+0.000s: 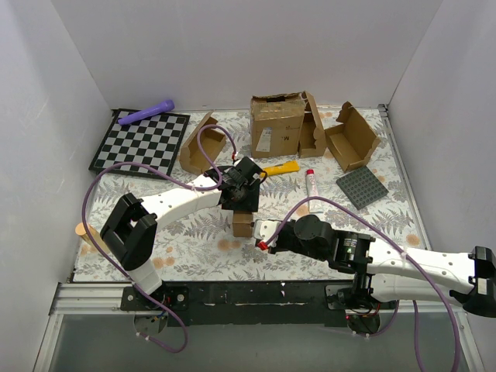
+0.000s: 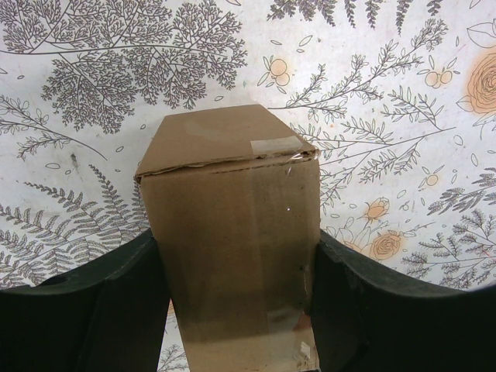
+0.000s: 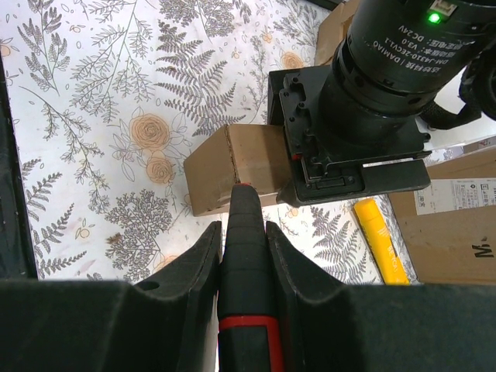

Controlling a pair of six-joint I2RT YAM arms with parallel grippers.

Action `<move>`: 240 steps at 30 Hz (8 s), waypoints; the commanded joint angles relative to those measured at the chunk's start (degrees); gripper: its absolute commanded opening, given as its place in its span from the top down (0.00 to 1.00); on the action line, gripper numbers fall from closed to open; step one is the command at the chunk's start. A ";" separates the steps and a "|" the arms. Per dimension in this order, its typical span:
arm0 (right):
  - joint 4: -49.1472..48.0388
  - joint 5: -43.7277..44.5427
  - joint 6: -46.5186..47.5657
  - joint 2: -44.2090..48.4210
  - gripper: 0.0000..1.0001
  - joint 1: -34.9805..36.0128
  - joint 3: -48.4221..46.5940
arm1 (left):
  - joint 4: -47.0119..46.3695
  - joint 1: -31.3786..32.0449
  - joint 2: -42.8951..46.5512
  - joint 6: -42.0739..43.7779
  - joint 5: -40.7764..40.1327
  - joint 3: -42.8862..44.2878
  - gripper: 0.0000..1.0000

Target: Unpack the express box

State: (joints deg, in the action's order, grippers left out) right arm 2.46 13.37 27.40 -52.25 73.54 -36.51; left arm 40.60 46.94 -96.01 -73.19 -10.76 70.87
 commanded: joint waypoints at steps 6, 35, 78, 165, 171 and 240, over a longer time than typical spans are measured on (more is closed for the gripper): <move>5.54 7.73 1.61 2.50 0.99 -0.68 1.09 | 4.14 -0.71 -1.29 2.70 -2.68 -2.05 1.00; 4.31 8.34 -5.95 8.21 0.99 -0.68 -0.66 | 3.61 -0.71 0.47 2.17 1.71 7.61 0.34; -9.02 -16.91 -59.79 3.03 0.99 -24.92 -9.19 | -34.44 -1.23 50.29 -1.96 5.04 -19.88 0.16; -63.22 -35.09 -85.59 -6.82 0.45 -31.26 1.62 | -72.54 -0.53 49.59 -13.22 17.47 -35.37 1.00; -38.17 -26.83 -74.80 2.32 0.07 -31.35 -1.28 | -56.71 -0.79 53.90 -9.87 7.71 -30.71 1.00; 0.27 -18.38 -51.04 20.87 0.12 -31.35 1.09 | -34.19 -40.78 47.13 -22.79 14.28 -52.59 0.14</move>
State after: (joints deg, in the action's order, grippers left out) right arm 3.86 -5.91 -25.04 -31.62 42.02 -35.73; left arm 0.05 7.20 -52.69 -99.61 3.16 14.37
